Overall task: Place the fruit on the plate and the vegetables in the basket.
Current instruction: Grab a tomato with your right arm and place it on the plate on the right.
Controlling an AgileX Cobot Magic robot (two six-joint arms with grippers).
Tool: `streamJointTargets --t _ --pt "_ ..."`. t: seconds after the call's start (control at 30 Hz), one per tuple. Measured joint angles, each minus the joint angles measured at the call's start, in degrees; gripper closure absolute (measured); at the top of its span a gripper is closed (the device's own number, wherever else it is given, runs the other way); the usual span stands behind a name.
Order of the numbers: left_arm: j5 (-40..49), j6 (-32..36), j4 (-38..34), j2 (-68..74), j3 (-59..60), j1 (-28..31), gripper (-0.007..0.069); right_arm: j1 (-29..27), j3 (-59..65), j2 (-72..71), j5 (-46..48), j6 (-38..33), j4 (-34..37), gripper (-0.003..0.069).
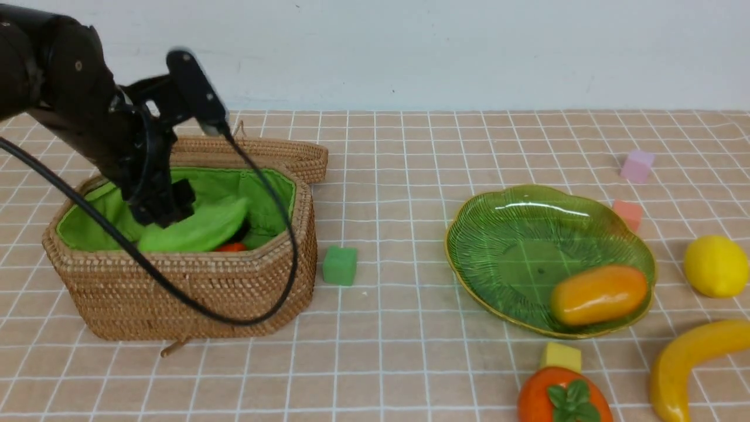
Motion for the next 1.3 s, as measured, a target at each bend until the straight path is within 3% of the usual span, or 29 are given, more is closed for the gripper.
streamJointTargets --t 0.13,0.17,0.2,0.23,0.27,0.3,0.37,0.53,0.67,0.73,0.8,0.93,1.0,1.03,1.07,1.1,1.17,1.3 --pt "0.88 -15.32 0.0 -6.0 0.18 -4.99 0.0062 0.0 0.0 2.27 -0.01 0.0 0.3 0.0455" --pt "1.8 -24.53 0.11 -10.6 0.18 -8.16 0.0195 0.0 0.0 4.13 0.08 0.65 0.3 0.046" --pt "2.2 -26.86 0.14 -11.15 0.18 -9.0 0.0212 0.0 0.0 4.4 0.06 0.75 0.3 0.0461" --pt "3.92 -35.21 0.28 -15.72 0.24 -12.42 0.0371 0.0 0.0 7.13 0.64 1.85 0.3 0.0475" --pt "4.37 -36.11 0.35 -16.9 0.43 -12.85 0.0392 0.0 0.0 7.47 0.75 1.95 0.3 0.0479" --pt "5.58 -41.71 0.72 -21.94 1.98 -16.07 0.0542 0.0 -0.42 10.34 2.08 2.23 0.05 0.0503" --pt "5.31 -45.59 1.0 -28.6 6.46 -19.86 0.0634 0.0 -1.22 14.16 3.8 2.53 -0.17 0.054" --pt "1.58 -49.3 -2.41 -42.57 21.96 -27.4 0.0638 0.66 -2.62 22.95 4.55 3.35 -0.18 0.0606" --pt "-2.05 -49.7 -6.35 -51.43 33.65 -31.68 0.0638 6.33 -2.74 30.6 3.69 6.44 -2.2 0.0615" --pt "-4.57 -49.83 -7.59 -57.49 40.4 -33.54 0.0638 13.06 -2.74 36.36 1.15 11.47 -8.27 0.0611" --pt "-5.79 -49.88 -8.02 -60.92 43.49 -34.04 0.0638 16.4 -2.74 39.72 -0.64 16.05 -14.48 0.0596" --pt "-6.96 -49.9 -7.99 -67.48 48.0 -34.11 0.0638 17.83 -2.74 45.2 -3.18 27.75 -27.03 0.0486" --pt "-7.08 -49.9 -7.99 -68.61 48.48 -34.11 0.0638 16.69 -2.6 46.5 -3.84 29.91 -28.76 0.0433" --pt "-7.08 -49.9 -7.99 -69.57 48.66 -34.11 0.0638 15.01 -2.12 47.91 -5.53 31.73 -28.88 0.0363" --pt "-7.08 -49.9 -7.99 -69.78 48.66 -34.11 0.0638 14.26 -1.81 48.51 -6.47 31.8 -28.48 0.0332" --pt "-7.3 -49.9 -7.99 -70.47 48.66 -34.11 0.0638 12.15 -0.76 50.09 -9.37 31.08 -26.03 0.0242" --pt "-7.3 -49.85 -7.99 -70.63 48.66 -34.11 0.0638 10.64 0.6 52.44 -12.81 28.3 -21.36 0.0167" --pt "-7.32 -49.79 -7.97 -70.63 48.66 -34.11 0.0638 9.68 1.72 57.2 -16.23 21.84 -13.57 0.0091"
